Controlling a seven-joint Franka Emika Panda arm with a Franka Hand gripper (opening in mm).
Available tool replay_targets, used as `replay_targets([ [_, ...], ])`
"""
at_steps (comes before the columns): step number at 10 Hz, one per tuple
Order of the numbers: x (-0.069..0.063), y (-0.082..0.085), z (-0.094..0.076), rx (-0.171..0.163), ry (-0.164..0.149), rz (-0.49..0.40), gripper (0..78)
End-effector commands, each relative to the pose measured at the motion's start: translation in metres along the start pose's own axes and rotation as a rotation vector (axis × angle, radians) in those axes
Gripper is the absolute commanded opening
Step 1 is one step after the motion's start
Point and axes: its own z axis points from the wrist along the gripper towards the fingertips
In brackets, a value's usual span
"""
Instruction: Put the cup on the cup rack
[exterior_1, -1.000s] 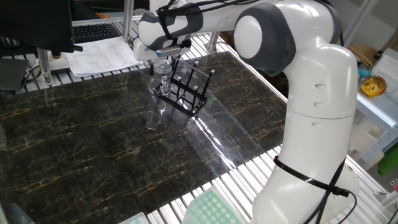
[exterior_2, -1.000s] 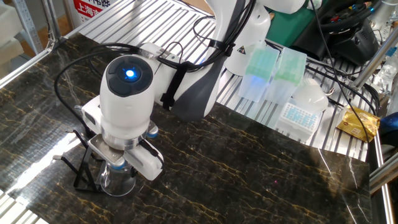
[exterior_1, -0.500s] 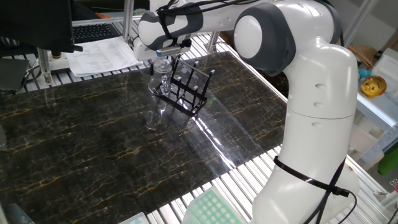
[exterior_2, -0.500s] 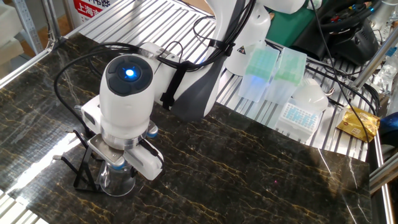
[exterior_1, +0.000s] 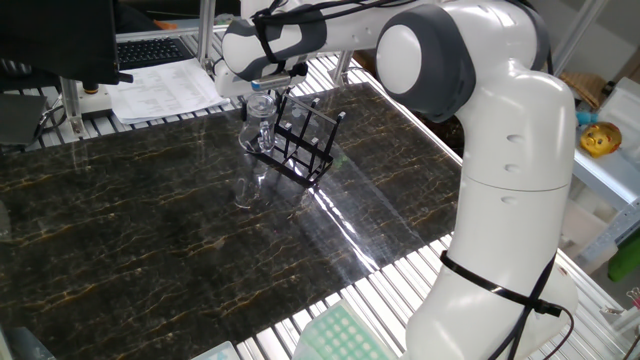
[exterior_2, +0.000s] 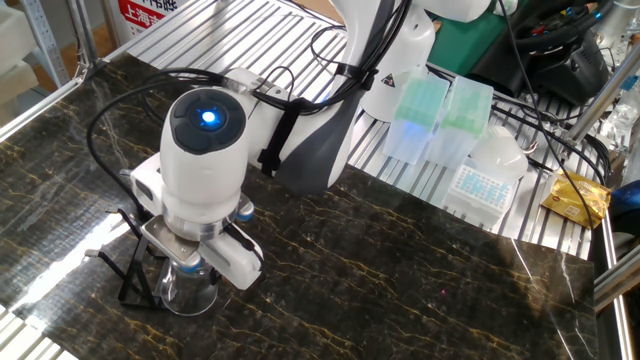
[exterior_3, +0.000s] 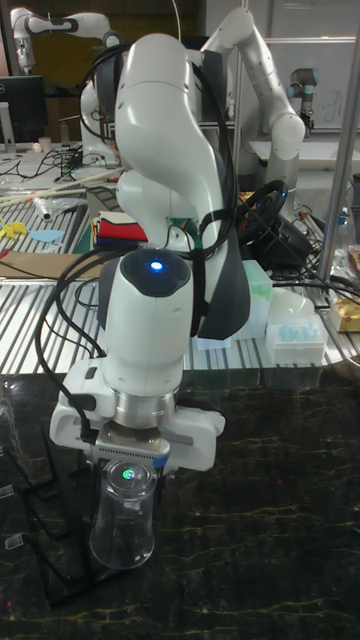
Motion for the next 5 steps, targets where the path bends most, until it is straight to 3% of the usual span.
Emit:
replay_targets([
  [1, -0.0013, -0.0005, -0.0024, -0.001, 0.019, -0.013, 1.2],
  [2, -0.0013, -0.0005, -0.0024, -0.028, 0.072, -0.031, 1.2],
  [3, -0.0013, -0.0005, -0.0024, -0.089, 0.127, -0.016, 1.2],
  [5, -0.0013, -0.0005, -0.0024, -0.098, 0.136, 0.016, 1.2],
])
